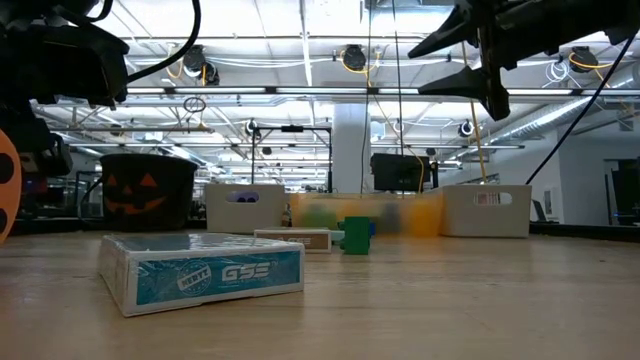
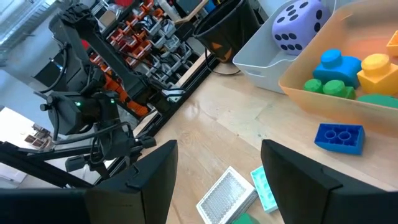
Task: Pick & Place Toys
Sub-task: Put the orange dice into the left gray bin
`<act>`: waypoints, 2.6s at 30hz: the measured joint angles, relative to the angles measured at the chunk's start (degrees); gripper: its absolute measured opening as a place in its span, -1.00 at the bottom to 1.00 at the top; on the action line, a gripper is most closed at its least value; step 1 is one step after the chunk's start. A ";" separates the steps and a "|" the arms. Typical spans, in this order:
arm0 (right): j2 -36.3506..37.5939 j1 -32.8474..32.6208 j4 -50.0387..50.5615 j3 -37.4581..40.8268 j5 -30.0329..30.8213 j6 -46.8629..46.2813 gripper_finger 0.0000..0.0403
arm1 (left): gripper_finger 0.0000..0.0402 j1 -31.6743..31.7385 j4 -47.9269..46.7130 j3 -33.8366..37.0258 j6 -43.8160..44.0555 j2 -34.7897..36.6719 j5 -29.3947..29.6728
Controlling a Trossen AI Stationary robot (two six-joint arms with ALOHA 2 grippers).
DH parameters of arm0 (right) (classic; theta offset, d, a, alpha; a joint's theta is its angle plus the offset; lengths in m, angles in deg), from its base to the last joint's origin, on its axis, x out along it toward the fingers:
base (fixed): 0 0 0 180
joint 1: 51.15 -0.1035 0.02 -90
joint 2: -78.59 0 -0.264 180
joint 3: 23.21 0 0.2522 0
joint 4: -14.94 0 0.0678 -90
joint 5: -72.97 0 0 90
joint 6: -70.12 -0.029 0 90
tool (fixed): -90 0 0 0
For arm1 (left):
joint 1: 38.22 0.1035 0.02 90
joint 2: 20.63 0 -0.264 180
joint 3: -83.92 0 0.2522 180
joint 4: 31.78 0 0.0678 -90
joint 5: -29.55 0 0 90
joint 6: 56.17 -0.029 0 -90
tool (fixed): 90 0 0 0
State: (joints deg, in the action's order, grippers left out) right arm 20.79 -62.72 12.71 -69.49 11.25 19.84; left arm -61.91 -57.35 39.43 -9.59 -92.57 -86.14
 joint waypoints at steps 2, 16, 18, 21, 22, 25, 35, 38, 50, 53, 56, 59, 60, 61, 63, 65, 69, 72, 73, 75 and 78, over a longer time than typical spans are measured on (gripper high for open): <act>0.00 0.00 -0.04 0.00 0.00 0.00 0.10 | -0.12 0.00 -0.01 0.00 0.03 0.00 0.03; 0.00 0.00 -0.04 0.00 -0.02 0.17 0.10 | -0.20 0.10 0.04 0.09 2.13 -0.02 -1.09; 0.00 0.00 -0.02 0.00 -0.02 0.17 0.10 | -0.20 0.42 0.05 0.09 2.17 -0.03 -1.38; 0.00 0.00 -0.03 0.00 -0.03 0.17 0.10 | -0.22 1.43 0.04 0.14 2.48 -0.09 -2.72; 0.00 0.00 -0.02 0.00 -0.04 0.17 0.10 | -0.23 1.78 0.14 0.15 2.56 -0.09 -3.14; 0.00 0.00 -0.02 0.00 -0.04 0.17 0.10 | -0.24 2.82 1.29 0.22 2.58 -0.13 -4.31; 0.00 0.00 -0.02 0.00 -0.04 0.17 0.10 | -0.25 5.46 2.61 0.24 2.67 1.12 -5.63; 0.00 0.00 -0.03 0.00 -0.04 0.17 0.10 | -0.25 6.51 2.99 0.22 2.66 2.49 -5.72; 0.00 0.00 -0.02 0.00 -0.04 0.17 0.10 | -0.25 14.08 3.01 0.20 4.70 9.31 -5.31; 0.00 0.00 -0.02 0.00 -0.04 0.21 0.10 | -0.25 16.81 3.10 0.17 4.98 10.50 -5.33; 0.00 0.00 -0.02 0.00 -0.04 0.44 0.10 | -0.25 20.22 3.17 0.17 5.92 11.03 -5.30; 0.00 0.00 -0.02 0.00 0.02 0.53 0.10 | -0.25 24.03 4.27 0.15 7.70 11.02 -5.19; 0.00 0.00 -0.02 0.00 0.04 0.67 0.10 | -0.25 25.31 5.30 0.15 8.51 11.02 -5.18; 0.00 0.00 -0.03 0.00 0.05 0.98 0.10 | -0.25 26.62 6.68 0.15 9.27 11.02 -5.18; 0.00 0.00 -0.30 0.00 0.07 1.72 0.10 | -0.25 29.13 9.97 0.15 10.20 11.02 -5.18; 0.01 0.00 -0.54 0.00 0.11 1.92 0.10 | -0.25 31.63 13.15 0.11 10.68 11.02 -5.17; 0.02 0.00 -0.54 0.00 0.15 3.00 0.10 | -0.28 36.72 12.42 -1.72 10.81 11.02 -3.89; 0.02 0.23 -0.57 0.00 0.10 4.04 0.10 | -0.39 40.64 9.59 -4.46 8.98 11.02 -2.34; 0.02 0.46 -0.74 0.00 0.02 4.46 0.10 | -0.42 42.00 8.61 -5.56 8.14 11.00 -1.67; 0.02 0.95 -1.32 0.00 0.04 4.84 0.10 | -0.48 44.68 7.22 -7.90 6.95 10.94 -0.15; 0.02 2.16 -3.12 0.00 -1.21 7.21 0.10 | -0.52 48.90 5.19 -11.39 6.08 10.43 2.45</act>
State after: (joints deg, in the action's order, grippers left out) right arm 20.81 -60.56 9.59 -69.49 10.03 27.05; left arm -13.00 -52.16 28.05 -3.51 -82.14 -83.68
